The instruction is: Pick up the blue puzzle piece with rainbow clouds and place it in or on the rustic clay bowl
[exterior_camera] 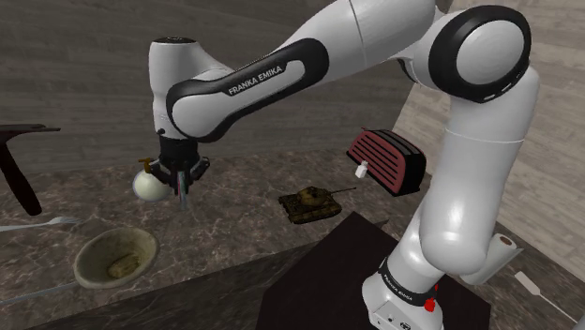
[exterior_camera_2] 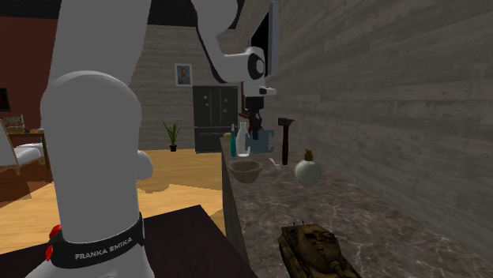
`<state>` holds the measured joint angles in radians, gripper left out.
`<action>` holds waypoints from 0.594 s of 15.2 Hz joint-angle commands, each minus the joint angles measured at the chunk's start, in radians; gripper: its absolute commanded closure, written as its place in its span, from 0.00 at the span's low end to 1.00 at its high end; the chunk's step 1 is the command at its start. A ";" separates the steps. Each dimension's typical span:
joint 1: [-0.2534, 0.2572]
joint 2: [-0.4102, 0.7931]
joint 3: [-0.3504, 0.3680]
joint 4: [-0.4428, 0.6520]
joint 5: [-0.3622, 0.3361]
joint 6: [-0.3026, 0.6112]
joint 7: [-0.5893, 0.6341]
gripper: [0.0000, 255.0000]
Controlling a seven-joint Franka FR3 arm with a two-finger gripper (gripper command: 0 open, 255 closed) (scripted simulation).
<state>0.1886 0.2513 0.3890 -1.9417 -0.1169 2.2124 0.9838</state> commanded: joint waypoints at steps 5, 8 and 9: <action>0.105 0.164 0.009 0.247 -0.071 -0.098 0.122 1.00; 0.168 0.264 0.006 0.405 -0.104 -0.163 0.169 1.00; 0.191 0.300 0.004 0.463 -0.114 -0.187 0.183 1.00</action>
<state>0.3581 0.5194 0.3942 -1.5319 -0.2213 2.0490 1.1510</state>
